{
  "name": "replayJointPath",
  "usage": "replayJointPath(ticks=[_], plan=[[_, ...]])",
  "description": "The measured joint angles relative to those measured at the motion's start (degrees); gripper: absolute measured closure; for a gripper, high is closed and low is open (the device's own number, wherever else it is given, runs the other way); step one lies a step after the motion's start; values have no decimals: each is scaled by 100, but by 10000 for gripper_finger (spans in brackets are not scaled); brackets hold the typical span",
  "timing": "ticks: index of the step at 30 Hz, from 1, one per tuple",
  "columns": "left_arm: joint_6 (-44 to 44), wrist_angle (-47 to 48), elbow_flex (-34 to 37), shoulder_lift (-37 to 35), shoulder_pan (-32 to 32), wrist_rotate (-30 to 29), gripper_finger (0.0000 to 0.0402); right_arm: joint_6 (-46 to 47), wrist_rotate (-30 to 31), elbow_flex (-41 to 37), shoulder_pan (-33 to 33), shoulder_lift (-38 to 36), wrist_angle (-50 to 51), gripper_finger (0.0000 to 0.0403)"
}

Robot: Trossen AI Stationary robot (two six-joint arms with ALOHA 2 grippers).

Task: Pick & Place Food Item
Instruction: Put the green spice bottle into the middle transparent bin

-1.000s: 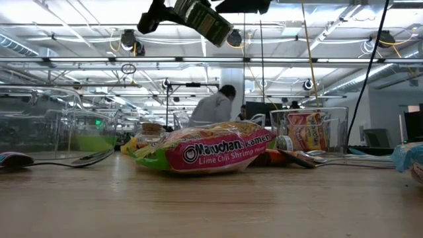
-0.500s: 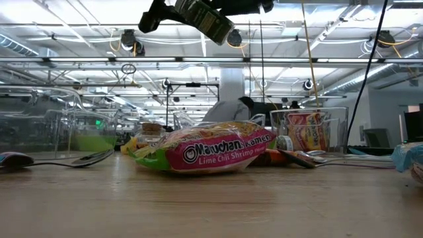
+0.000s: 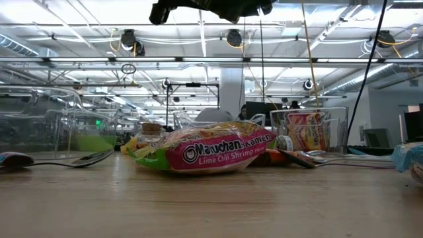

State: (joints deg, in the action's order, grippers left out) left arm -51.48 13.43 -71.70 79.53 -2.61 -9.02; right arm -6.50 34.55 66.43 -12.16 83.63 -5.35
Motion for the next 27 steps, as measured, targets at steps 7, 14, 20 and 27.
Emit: replayJointPath(ticks=[7, 14, 20, 27], plan=[[27, 57, 0, 0, 3, 3, 198, 7, -7, 0, -6, 1, -45, 140], [-4, 291, 0, 0, 9, -54, 198, 117, -15, 0, -31, 1, -196, 140], [-12, 350, -2, 0, 22, -160, 198, 11, -11, 0, -31, -2, -386, 140], [-30, 344, -2, 163, 72, -153, 198, -39, -14, 0, -33, -2, -359, 142]])
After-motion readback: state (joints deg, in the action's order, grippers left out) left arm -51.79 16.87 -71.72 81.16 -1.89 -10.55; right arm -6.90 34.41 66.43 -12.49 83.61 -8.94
